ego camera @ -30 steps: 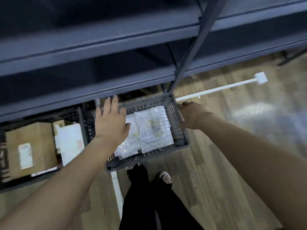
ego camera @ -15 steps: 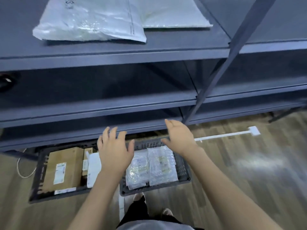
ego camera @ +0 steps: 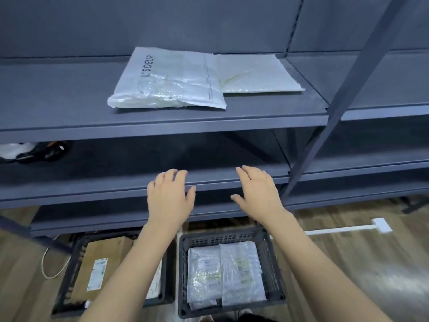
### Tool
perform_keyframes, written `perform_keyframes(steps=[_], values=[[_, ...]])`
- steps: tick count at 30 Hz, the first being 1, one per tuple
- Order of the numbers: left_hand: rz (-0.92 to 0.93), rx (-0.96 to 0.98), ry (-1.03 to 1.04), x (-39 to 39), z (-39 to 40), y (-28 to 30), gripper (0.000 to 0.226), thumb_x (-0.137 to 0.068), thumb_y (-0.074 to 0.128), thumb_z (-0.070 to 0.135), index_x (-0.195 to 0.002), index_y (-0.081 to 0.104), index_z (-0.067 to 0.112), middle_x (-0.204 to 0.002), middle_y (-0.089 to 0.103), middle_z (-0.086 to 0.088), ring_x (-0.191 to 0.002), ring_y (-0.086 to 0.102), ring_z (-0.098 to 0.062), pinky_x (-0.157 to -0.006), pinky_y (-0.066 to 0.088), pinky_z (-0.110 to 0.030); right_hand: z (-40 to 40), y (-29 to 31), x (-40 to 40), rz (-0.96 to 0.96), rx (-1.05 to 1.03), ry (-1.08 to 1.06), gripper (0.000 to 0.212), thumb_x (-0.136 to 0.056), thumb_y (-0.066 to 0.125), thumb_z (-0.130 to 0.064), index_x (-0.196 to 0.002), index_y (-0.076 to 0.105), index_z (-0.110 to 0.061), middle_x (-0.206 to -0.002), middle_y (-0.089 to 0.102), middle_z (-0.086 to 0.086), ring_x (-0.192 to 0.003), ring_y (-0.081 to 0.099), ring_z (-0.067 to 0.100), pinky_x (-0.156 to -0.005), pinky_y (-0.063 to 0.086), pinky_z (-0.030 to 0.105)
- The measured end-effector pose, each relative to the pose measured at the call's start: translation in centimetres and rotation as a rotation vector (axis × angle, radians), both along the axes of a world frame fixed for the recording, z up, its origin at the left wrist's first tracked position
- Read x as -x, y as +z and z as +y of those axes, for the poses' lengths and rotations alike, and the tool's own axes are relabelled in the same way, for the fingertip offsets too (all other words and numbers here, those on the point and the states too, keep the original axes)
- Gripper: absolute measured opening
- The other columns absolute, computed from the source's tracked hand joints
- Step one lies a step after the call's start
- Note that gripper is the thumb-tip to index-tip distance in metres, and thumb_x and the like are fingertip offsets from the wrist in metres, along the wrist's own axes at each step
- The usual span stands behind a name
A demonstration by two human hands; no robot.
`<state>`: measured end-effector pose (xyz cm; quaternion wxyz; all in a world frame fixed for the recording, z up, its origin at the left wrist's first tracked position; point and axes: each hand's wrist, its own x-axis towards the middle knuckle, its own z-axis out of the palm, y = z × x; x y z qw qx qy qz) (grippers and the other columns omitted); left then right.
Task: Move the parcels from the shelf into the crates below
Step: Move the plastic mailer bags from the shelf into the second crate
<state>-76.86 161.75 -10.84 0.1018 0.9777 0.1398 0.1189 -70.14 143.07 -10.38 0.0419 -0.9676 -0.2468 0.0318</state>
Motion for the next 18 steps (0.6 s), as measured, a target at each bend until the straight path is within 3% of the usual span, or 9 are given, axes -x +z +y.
perform_keyframes(steps=[7,14,18], values=[[-0.011,-0.147,-0.055,-6.4,-0.2,6.0,0.048,-0.095,0.042,0.042,-0.139,0.04,0.021,-0.136,0.047,0.0,-0.123,0.042,-0.024,-0.096,0.033,-0.036,-0.4,5.6,-7.8,-0.158,0.002,0.059,0.067,-0.095,0.051,-0.04,-0.149,0.024,-0.011,-0.154,0.028,0.007,-0.141,0.024,0.023,-0.116,0.018,0.036],[0.014,-0.318,-0.104,-15.3,-0.5,10.8,0.046,-0.094,0.045,0.036,-0.136,0.041,0.017,-0.133,0.048,-0.005,-0.12,0.043,-0.028,-0.096,0.032,-0.038,-2.2,10.2,-17.2,-0.217,0.12,0.056,0.064,-0.092,0.053,-0.033,-0.146,0.03,-0.007,-0.147,0.037,0.012,-0.134,0.034,0.029,-0.111,0.027,0.036],[0.084,-0.454,-0.166,-20.8,-1.5,11.9,0.045,-0.091,0.05,0.031,-0.133,0.041,0.015,-0.132,0.046,-0.007,-0.119,0.043,-0.028,-0.095,0.032,-0.037,-4.1,11.4,-22.5,-0.215,0.236,0.008,0.05,-0.091,0.054,-0.028,-0.135,0.041,-0.007,-0.135,0.045,0.012,-0.124,0.041,0.03,-0.101,0.035,0.037]])
